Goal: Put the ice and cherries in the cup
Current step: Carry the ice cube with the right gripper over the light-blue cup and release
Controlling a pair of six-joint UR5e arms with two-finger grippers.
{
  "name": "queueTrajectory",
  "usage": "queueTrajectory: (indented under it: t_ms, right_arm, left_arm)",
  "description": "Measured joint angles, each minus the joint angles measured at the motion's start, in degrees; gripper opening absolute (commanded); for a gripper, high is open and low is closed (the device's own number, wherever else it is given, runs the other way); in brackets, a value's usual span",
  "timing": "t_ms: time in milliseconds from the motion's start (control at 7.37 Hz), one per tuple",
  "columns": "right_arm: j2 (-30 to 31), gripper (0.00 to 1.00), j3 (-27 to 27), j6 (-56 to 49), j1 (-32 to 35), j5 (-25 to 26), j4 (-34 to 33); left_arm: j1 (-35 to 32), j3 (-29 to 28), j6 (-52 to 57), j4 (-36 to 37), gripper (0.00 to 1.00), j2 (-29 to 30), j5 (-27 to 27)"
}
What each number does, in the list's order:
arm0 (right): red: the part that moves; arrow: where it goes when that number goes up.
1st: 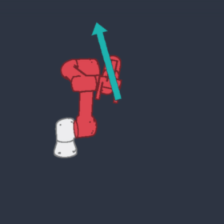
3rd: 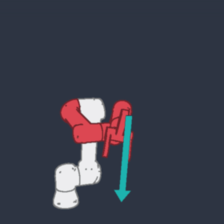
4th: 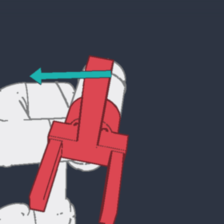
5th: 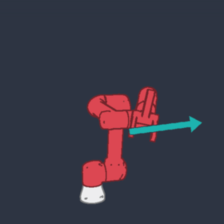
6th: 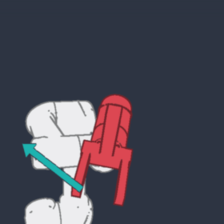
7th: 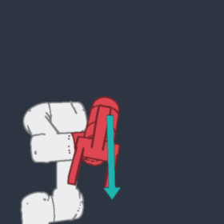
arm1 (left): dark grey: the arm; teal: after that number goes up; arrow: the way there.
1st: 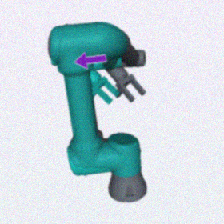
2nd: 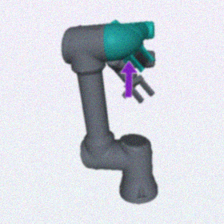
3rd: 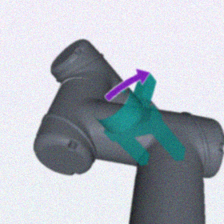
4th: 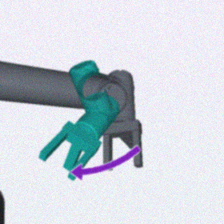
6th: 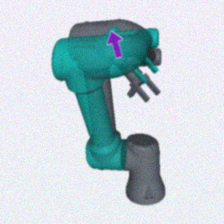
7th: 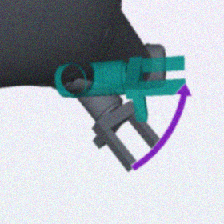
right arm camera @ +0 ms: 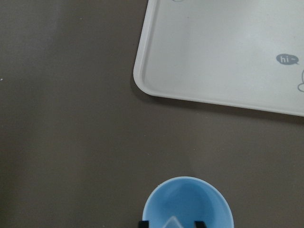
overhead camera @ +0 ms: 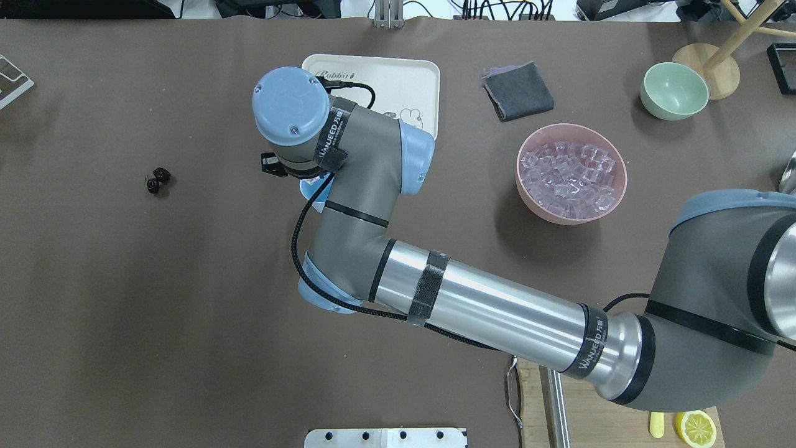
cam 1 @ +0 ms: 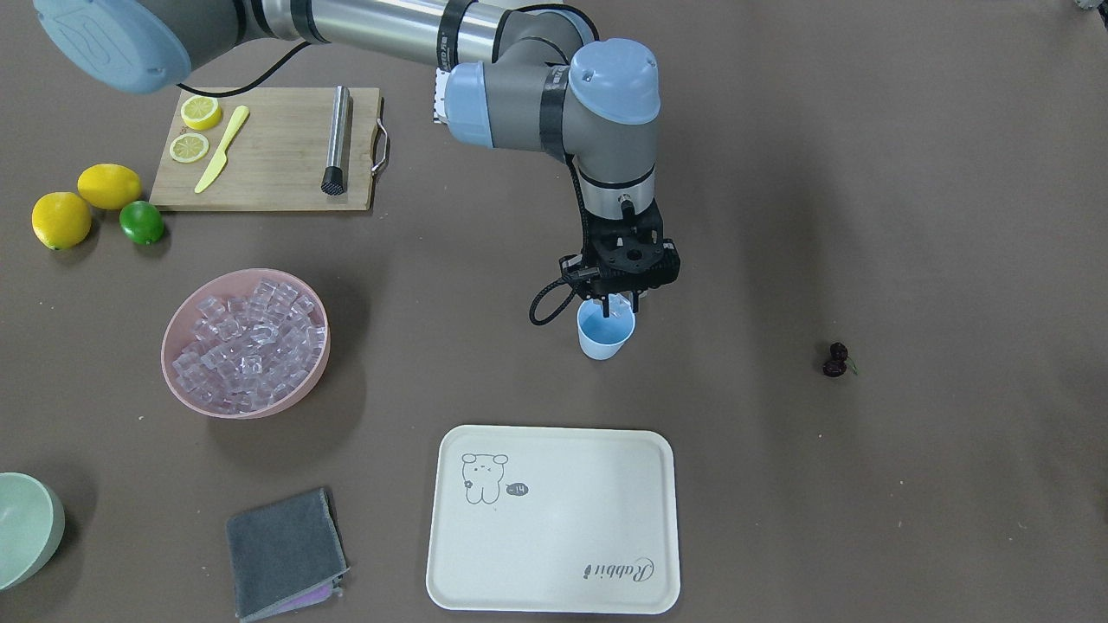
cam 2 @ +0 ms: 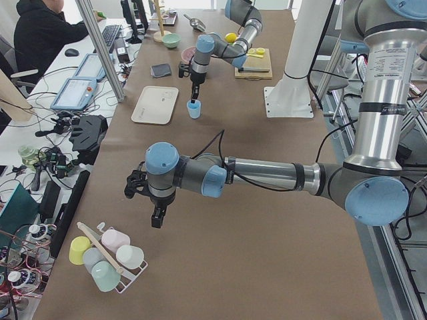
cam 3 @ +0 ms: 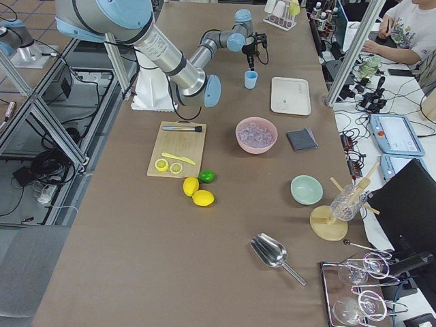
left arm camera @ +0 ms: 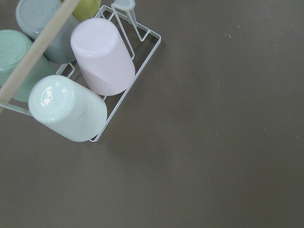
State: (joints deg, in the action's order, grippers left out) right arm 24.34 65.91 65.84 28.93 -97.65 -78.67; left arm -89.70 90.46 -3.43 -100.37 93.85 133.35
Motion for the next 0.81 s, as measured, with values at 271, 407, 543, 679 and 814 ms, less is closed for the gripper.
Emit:
queueTrajectory:
  t_ms: [271,407,543,679,814]
  right_arm:
    - [0.3,0.93,-1.8,-0.3,-0.1,0.8,2.4]
    - [0.3,0.99,-1.9,-0.3,-0.3,1.0,2.6]
    - [0.3,0.99,-1.9,-0.3,-0.6,1.2,2.7]
    - [0.4,0.99,-1.3,-0.5,-0.6,1.2,2.4]
    - [0.6,0.99,0.3,-1.3,-0.3,1.0,0.5]
  left_arm:
    - [0.0,-0.2,0.0,0.0,0.98,0.0,0.0]
    - [0.0,-0.4,0.0,0.0,0.98,0.1,0.0]
    - [0.0,-0.5,0.0,0.0,0.98,0.1,0.0]
    - [0.1,-0.5,0.0,0.0,0.98,0.2,0.0]
    - [0.1,-0.4,0.0,0.0,0.98,0.2,0.0]
